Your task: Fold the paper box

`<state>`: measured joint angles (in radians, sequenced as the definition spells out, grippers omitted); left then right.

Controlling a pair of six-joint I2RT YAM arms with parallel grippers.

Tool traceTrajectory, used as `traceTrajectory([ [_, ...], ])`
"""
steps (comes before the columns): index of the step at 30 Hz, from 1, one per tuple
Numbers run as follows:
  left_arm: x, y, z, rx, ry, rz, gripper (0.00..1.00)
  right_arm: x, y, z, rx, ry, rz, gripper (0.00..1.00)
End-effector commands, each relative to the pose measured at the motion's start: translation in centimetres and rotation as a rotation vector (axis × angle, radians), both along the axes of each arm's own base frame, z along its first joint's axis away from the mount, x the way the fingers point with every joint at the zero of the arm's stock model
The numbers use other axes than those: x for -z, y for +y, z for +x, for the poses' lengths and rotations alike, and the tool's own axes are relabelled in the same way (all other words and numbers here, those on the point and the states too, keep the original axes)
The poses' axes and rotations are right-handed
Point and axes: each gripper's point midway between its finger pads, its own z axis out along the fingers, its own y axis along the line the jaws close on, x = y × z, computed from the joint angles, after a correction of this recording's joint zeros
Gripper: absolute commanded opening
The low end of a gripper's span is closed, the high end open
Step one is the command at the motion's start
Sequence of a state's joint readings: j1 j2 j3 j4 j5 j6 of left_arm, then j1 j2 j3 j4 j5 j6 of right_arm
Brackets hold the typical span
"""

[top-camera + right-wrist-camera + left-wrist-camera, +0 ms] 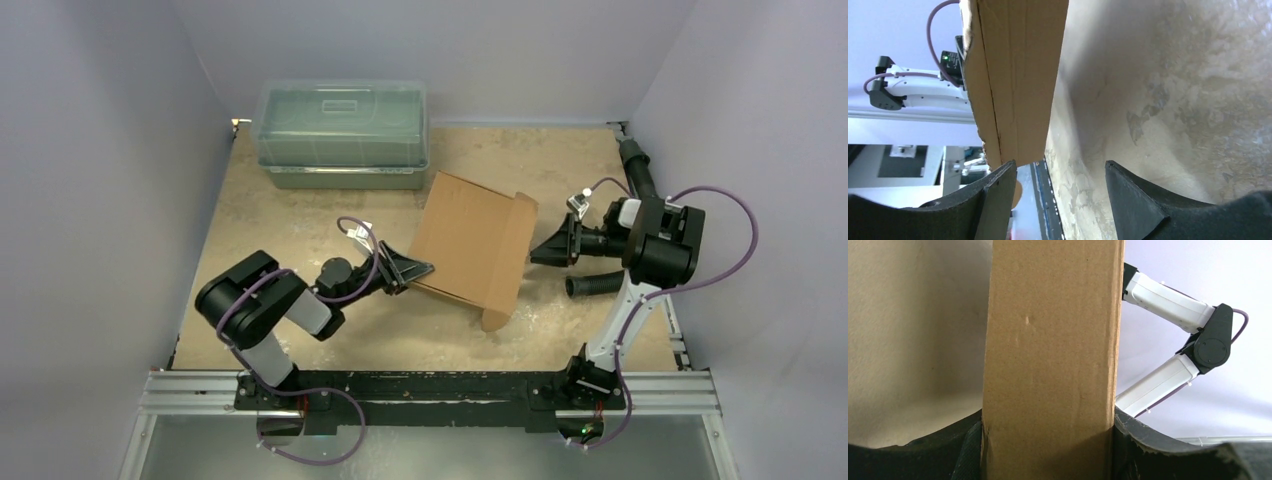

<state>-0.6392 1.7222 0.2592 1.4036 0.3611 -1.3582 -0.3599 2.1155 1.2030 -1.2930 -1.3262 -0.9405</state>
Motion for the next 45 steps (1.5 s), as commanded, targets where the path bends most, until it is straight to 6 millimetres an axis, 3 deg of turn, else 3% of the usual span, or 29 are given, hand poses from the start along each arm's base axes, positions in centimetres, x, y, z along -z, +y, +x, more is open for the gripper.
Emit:
traceTrajectory([
  [1, -3.0, 0.5, -0.5, 0.030, -0.137, 0.006, 0.24, -2.6, -0.3, 0.8, 0.018, -0.125, -0.060, 0.68],
  [10, -2.3, 2.1, 0.7, 0.016, -0.137, 0.272, 0.24, -6.1, -1.3, 1.0, 0.033, -0.307, -0.215, 0.67],
  [18, -4.5, 3.0, 2.2, 0.022, -0.222, 0.464, 0.24, -9.1, -2.3, 1.7, 0.075, -0.503, -0.394, 0.62],
  [20, -5.8, 3.1, 2.8, 0.017, -0.261, 0.509, 0.24, -9.9, -2.1, 1.6, 0.077, -0.536, -0.396, 0.62],
  [24, -8.3, 3.6, 4.0, 0.010, -0.332, 0.605, 0.24, -10.5, -0.8, 1.0, 0.039, -0.563, -0.387, 0.60],
  [32, -11.3, 5.1, 5.2, 0.027, -0.413, 0.797, 0.22, -8.7, 2.0, 0.7, 0.007, -0.484, -0.343, 0.47],
  [40, -14.1, 4.6, 5.9, 0.057, -0.506, 0.823, 0.21, -7.5, 7.3, 4.8, 0.070, -0.412, -0.372, 0.26],
  [45, -16.5, 4.1, 6.0, 0.057, -0.599, 0.866, 0.20, -7.6, 8.6, 7.6, 0.164, -0.385, -0.329, 0.11],
])
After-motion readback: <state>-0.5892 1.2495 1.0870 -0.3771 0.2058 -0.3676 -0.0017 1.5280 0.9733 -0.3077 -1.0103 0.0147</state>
